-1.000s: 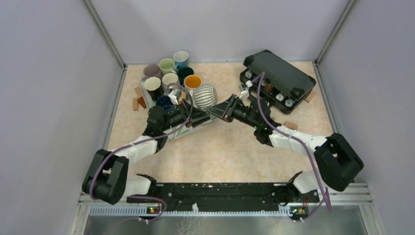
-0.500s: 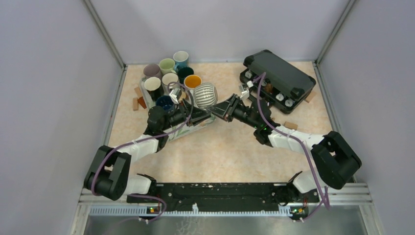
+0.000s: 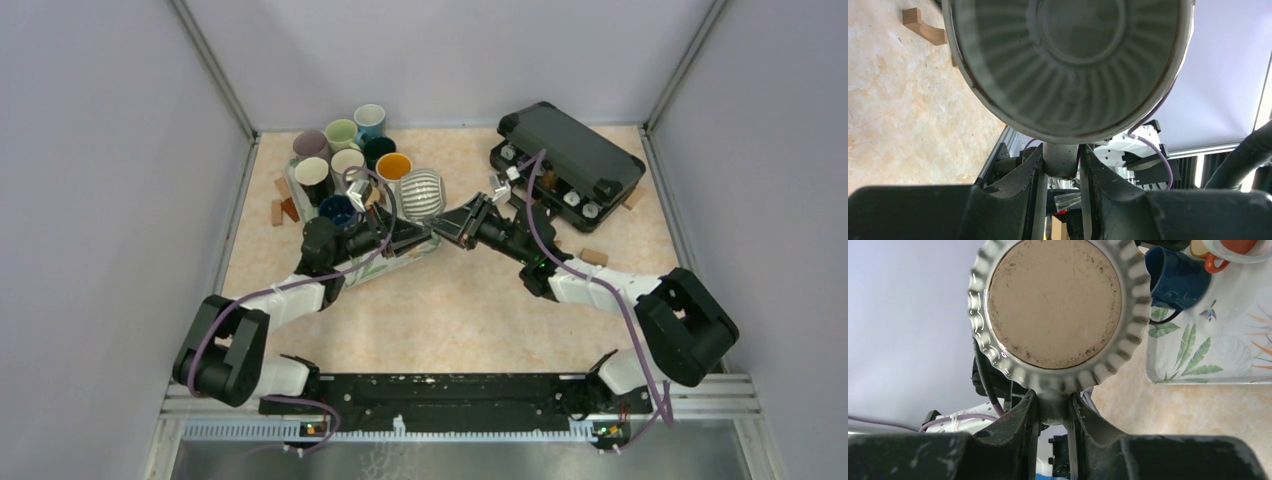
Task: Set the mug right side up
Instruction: Turn over the cup at the corner of the board.
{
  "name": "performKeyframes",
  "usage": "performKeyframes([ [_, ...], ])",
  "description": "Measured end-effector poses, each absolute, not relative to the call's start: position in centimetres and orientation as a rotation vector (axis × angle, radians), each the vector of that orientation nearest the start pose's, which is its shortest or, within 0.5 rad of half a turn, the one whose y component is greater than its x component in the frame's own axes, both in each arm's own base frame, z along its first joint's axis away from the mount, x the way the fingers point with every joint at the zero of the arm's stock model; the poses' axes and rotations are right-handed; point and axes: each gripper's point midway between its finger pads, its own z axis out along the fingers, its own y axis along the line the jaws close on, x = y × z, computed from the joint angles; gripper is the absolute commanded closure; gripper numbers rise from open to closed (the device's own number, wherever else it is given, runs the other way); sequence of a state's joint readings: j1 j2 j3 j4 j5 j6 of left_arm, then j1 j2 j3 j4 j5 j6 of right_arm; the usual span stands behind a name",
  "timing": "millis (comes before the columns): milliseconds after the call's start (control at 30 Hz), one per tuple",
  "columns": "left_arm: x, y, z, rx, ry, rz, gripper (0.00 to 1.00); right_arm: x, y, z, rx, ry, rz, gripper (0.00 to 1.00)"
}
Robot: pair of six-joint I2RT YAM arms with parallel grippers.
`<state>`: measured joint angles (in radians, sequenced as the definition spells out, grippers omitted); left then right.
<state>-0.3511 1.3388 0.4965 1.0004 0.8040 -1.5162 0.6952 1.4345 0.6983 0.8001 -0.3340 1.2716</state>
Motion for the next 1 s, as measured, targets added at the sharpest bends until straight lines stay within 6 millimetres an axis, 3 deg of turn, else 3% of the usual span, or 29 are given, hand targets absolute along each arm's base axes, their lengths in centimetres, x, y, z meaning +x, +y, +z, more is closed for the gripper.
performKeyframes([
  [100, 25.8, -26.0, 25.0, -0.214, 1.844, -1.972, 1.00, 27.1, 35.0, 25.5, 0.206, 1.809, 1.754, 1.00],
  [233, 26.0, -26.1, 25.0, -0.187, 1.851, -1.941, 1.00, 27.3, 34.9, 25.5, 0.211, 1.809, 1.750, 1.00],
  [567, 26.2, -26.0, 24.9, -0.103, 1.884, -1.821, 1.00, 27.3, 34.9, 25.2, 0.206, 1.819, 1.737, 0.67],
  [1000, 27.4, -25.5, 22.4, -0.150, 1.987, -1.656, 1.00, 27.5, 34.7, 22.8, 0.185, 1.899, 1.633, 0.42],
])
